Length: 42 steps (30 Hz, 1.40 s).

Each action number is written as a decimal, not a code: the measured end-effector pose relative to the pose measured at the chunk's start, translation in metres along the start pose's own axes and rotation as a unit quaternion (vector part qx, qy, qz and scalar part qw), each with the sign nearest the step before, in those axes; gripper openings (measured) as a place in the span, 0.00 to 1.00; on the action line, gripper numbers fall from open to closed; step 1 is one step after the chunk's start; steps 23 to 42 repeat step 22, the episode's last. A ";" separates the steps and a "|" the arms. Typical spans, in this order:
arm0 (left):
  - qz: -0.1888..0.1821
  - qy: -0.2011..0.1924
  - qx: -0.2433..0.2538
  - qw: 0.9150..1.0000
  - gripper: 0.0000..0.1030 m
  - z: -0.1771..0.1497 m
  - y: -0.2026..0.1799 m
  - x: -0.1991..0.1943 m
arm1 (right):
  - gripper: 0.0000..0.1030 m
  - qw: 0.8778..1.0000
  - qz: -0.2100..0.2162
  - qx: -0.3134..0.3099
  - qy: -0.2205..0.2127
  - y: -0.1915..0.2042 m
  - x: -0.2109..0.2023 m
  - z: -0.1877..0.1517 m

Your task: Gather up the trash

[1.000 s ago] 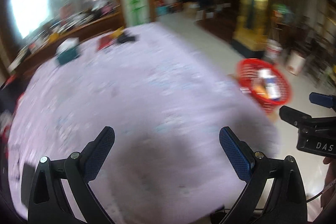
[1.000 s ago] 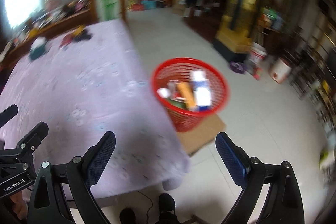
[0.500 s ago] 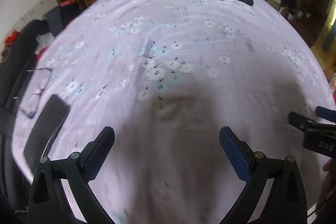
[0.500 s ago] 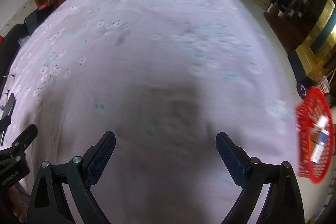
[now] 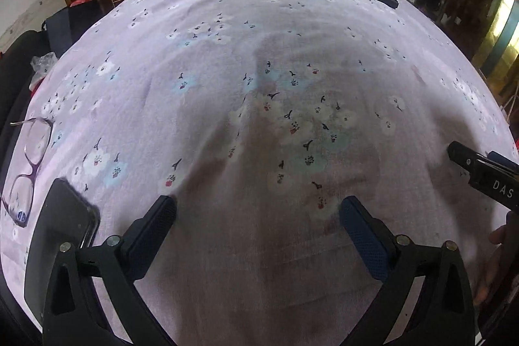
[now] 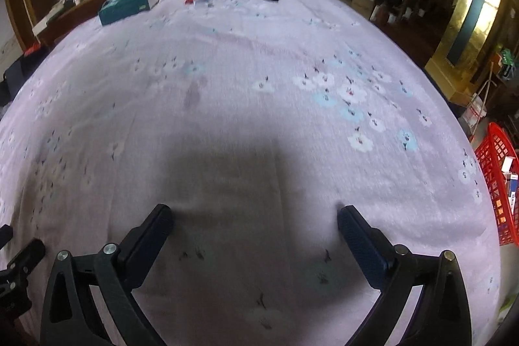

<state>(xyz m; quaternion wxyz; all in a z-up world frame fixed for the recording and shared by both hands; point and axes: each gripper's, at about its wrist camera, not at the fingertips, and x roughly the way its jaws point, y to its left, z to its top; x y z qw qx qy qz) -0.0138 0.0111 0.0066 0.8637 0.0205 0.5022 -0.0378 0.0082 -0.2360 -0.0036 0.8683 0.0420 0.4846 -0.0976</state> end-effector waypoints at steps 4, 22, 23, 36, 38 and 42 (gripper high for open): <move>0.001 -0.011 -0.002 1.000 1.00 0.000 0.001 0.002 | 1.00 1.000 -0.001 0.000 0.000 0.002 0.000 0.002; 0.008 -0.022 -0.013 1.000 1.00 -0.001 0.002 0.003 | 1.00 1.000 -0.001 0.000 0.000 0.001 -0.001 0.001; 0.008 -0.022 -0.013 1.000 1.00 -0.001 0.002 0.003 | 1.00 1.000 -0.001 0.000 0.000 0.001 -0.001 0.001; 0.008 -0.022 -0.013 1.000 1.00 -0.001 0.002 0.003 | 1.00 1.000 -0.001 0.000 0.000 0.001 -0.001 0.001; 0.008 -0.022 -0.013 1.000 1.00 -0.001 0.002 0.003 | 1.00 1.000 -0.001 0.000 0.000 0.001 -0.001 0.001; 0.008 -0.022 -0.013 1.000 1.00 -0.001 0.002 0.003 | 1.00 1.000 -0.001 0.000 0.000 0.001 -0.001 0.001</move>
